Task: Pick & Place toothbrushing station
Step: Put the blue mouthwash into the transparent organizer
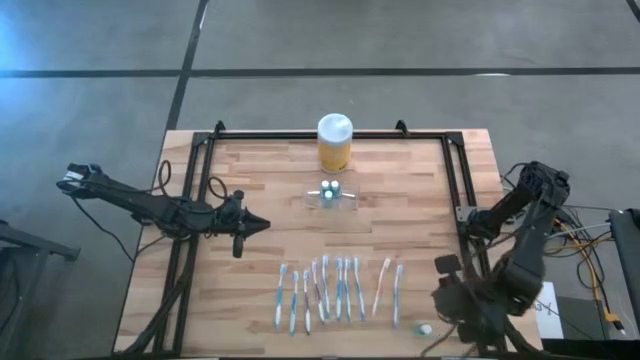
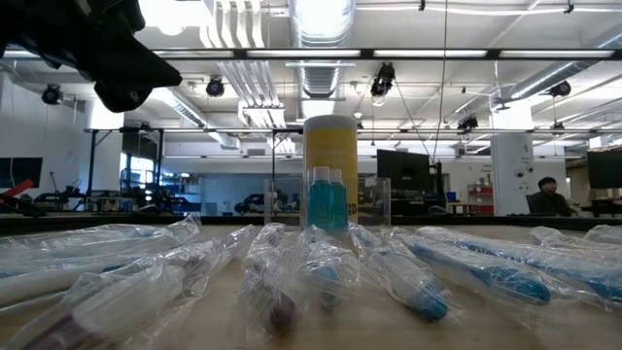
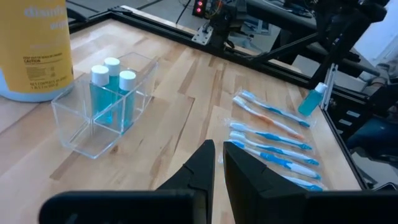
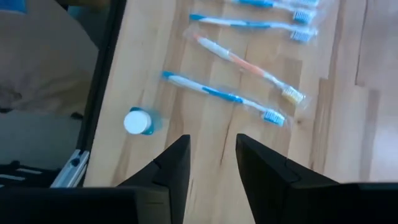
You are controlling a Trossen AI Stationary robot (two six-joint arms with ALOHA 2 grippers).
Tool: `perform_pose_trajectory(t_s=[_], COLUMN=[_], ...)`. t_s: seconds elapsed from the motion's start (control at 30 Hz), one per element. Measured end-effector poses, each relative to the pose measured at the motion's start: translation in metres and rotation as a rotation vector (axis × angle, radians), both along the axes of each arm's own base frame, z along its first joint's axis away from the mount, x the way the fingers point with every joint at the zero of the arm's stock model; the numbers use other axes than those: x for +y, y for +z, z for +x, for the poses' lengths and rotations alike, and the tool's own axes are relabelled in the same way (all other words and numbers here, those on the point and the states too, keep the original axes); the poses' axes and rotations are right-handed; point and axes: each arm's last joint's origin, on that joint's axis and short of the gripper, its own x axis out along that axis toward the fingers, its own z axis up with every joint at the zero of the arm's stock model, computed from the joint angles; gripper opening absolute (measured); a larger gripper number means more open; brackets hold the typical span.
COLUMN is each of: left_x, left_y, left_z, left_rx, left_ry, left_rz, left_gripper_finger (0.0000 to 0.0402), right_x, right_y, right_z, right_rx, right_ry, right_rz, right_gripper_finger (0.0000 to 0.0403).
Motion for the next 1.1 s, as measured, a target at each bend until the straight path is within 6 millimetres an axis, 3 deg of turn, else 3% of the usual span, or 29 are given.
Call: perform_pose_trajectory(t_s=[0.17, 0.5, 0.73, 0.83, 0.93, 1.1], left_x=[0.000, 0.000, 0.000, 0.000, 0.000, 0.000], left_y=[0.000, 0.000, -0.001, -0.002, -0.004, -0.005], left_z=[0.000, 0.000, 0.000, -0.001, -0.001, 0.000], left_rx=[0.001, 0.000, 0.012, 0.024, 0.036, 0.050], left_ry=[-0.002, -0.001, -0.001, -0.001, -0.002, -0.010], left_rz=[0.011, 0.006, 0.010, 0.014, 0.018, 0.051], left_gripper_finger=[0.0037, 0.0037, 0.0037, 0.0037, 0.0037, 0.0037], right_x=[0.009, 0.020, 0.030, 0.041, 0.049, 0.049], right_y=[0.001, -0.002, -0.005, -0.015, -0.034, -0.057], right_z=[-0.017, -0.038, -0.038, -0.034, -0.030, -0.023], right_rx=[-0.082, -0.028, -0.042, -0.134, -0.178, -0.146], right_ry=[0.022, -0.039, -0.030, 0.099, 0.209, 0.175], right_rz=[-0.031, 0.076, 0.166, 0.171, 0.070, -0.067], right_gripper_finger=[0.0110, 0.0098, 0.0130, 0.0151, 0.0173, 0.0202])
